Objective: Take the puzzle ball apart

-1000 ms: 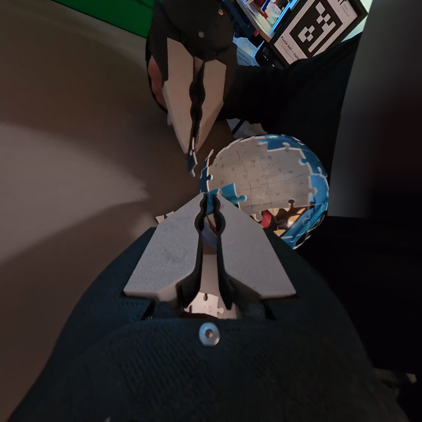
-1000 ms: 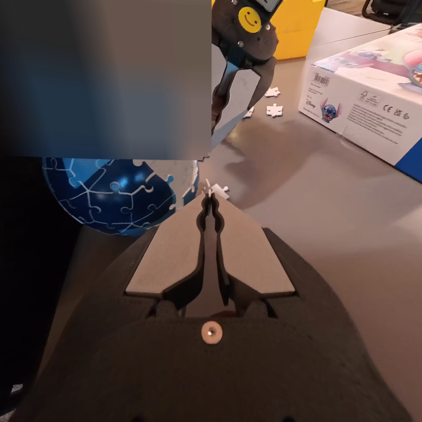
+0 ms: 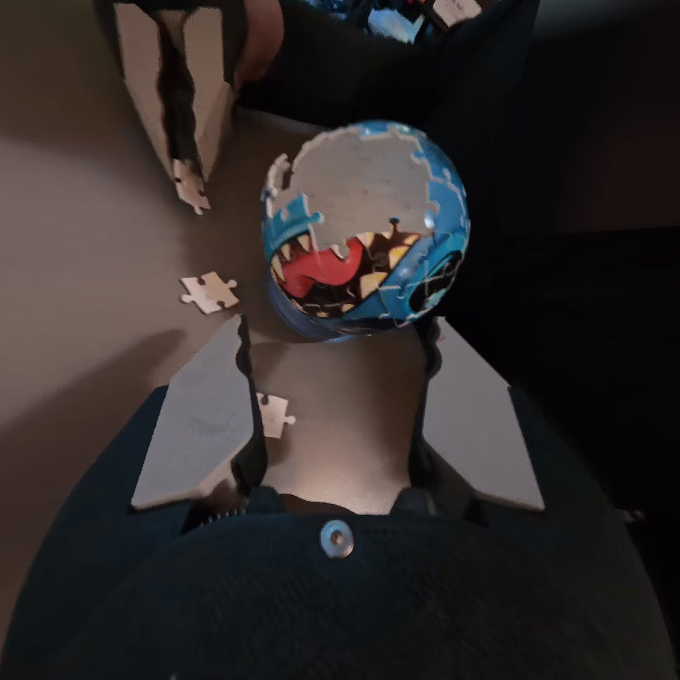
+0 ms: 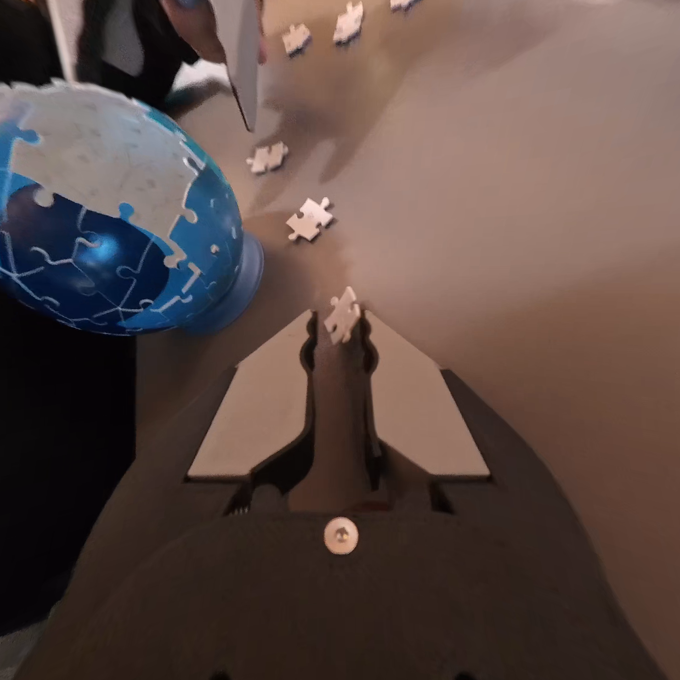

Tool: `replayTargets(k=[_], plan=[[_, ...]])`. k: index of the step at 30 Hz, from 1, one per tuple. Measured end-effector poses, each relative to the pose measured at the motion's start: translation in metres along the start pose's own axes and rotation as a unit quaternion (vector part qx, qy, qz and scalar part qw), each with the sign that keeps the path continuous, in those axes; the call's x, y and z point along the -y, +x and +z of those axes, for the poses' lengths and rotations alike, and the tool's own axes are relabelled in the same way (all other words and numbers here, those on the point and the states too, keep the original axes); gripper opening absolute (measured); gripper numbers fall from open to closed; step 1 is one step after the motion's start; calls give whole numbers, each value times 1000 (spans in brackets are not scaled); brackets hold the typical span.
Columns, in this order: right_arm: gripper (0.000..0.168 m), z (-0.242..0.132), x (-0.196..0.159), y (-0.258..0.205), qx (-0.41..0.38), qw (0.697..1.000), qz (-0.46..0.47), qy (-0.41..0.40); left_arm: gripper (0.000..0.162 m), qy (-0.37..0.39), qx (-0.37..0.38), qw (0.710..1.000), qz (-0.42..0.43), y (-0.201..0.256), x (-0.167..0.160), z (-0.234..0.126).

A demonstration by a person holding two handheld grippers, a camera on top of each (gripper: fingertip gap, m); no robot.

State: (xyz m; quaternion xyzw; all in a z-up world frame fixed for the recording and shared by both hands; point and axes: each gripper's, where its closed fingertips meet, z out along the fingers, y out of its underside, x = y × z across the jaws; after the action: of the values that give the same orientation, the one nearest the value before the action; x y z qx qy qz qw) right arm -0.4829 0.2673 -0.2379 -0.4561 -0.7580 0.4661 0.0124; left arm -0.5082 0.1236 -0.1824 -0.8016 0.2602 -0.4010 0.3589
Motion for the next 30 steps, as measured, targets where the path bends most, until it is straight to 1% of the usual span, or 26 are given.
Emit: replayTargets(k=[1,2,3,5,6,8,9,10,12,14,15,16,18,20,22,24,26,28,30], plan=[[27,0,-5,2,-8,1000,-2,-17,102,-11,7,1000,9,5,-6,4],[27,-1,-8,4,-19,999,-6,-27,110,-23,19,999,16,8,-11,9],[32,-4,-10,5,-29,999,-8,-31,114,-28,29,999,23,10,-13,14],[41,-14,-11,-4,-33,999,0,-29,114,-34,45,998,20,14,-17,23],[47,-19,-8,-17,-16,1000,6,-17,115,-39,55,998,18,15,-19,26],[69,-23,-4,-60,62,998,15,10,114,-29,71,997,13,15,-17,31],[76,-22,-4,-78,92,995,18,16,113,-19,85,996,4,12,-14,32],[79,-17,-6,-91,109,994,20,18,111,-7,84,996,-8,12,-11,34],[80,-4,-12,-111,137,990,22,11,103,13,64,997,-34,16,-7,36],[79,8,-10,-124,157,987,23,20,96,22,47,998,-42,20,-7,38],[81,13,-9,-125,152,988,23,20,97,28,51,997,-40,21,-6,39],[77,18,-10,-122,141,990,20,16,97,34,57,997,-37,21,-5,39],[79,20,-8,-120,135,991,10,16,98,36,76,996,-26,21,-5,38],[78,21,-4,-116,119,993,-18,19,98,32,105,994,-1,19,-5,36],[77,20,2,-112,88,993,-68,24,98,27,144,988,43,18,-4,32],[73,20,8,-106,49,991,-125,27,98,12,200,974,107,13,-6,26],[74,22,11,-103,18,984,-177,32,99,2,248,954,170,12,-7,22],[78,25,9,-101,6,980,-199,22,99,16,255,947,194,18,-6,21],[77,27,6,-100,0,980,-201,18,101,36,240,953,182,24,-5,19]])
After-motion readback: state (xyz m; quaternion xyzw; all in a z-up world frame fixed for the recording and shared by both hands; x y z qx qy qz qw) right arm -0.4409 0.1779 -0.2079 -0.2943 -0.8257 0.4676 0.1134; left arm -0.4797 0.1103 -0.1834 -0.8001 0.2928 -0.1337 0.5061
